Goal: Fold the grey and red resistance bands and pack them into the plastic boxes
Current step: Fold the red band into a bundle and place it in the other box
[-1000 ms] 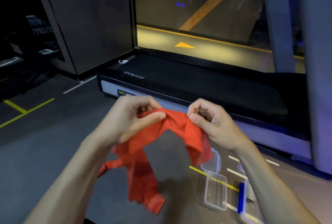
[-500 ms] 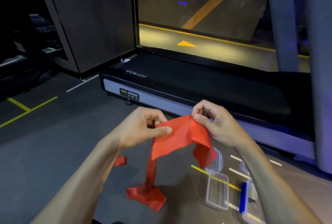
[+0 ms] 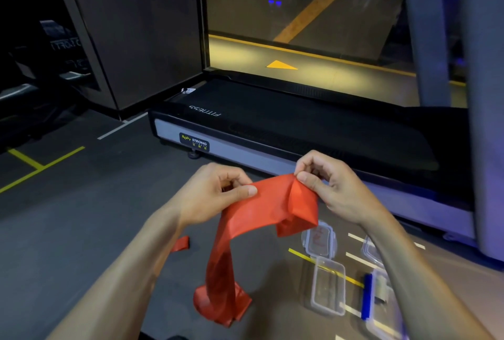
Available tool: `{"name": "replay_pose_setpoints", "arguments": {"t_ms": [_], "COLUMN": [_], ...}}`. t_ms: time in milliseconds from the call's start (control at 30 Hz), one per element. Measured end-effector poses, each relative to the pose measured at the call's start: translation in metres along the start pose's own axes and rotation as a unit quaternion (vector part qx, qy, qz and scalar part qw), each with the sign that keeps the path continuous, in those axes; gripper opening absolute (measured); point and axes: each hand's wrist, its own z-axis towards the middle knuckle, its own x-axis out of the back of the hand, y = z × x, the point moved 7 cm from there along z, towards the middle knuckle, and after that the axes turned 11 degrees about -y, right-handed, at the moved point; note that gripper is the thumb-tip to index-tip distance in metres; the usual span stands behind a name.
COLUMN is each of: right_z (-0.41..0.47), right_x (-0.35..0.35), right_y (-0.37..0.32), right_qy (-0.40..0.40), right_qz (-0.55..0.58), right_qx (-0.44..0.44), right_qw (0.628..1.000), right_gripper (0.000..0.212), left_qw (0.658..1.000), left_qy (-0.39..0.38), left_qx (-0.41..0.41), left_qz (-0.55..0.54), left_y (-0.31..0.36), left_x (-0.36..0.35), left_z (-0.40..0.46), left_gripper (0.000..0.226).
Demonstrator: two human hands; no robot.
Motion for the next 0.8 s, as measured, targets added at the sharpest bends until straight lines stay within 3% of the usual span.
{"name": "replay_pose_setpoints", "arguments": {"t_ms": [200,533,667,800], "right_z": [-0.002,-0.004,-0.006,-0.007], "right_x": [0.001,-0.014,-0.028,-0.024], "right_y": [0.005,0.019,0.018,0.013], "right_qy": [-0.007,-0.052,-0.107,-0.085], "right_qz": [0.012,0.076,0.095,0.119], "right_qx": [0.004,-0.009,-0.009,-0.02], "right_qw": [1.0,0.996,0.99,0.989], "right_gripper": [0.009,0.006,0.009,0.007], "left_qw": [1.0,0.997,0.997,0.993], "left_qy": [-0.001,-0.056,-0.068,-0.045], "left_qx": [0.01,0.008,0.033,0.075], "left_qz": [0.021,-0.06,-0.009,0.076], "left_y": [-0.004,0.004,-0.003,-0.015], "left_x": [0.001,-0.011,-0.02,-0.015], "left_z": [0.001,0.005,0.009,0.009], "left_gripper": [0.023,0.02,0.019,0.02]}}
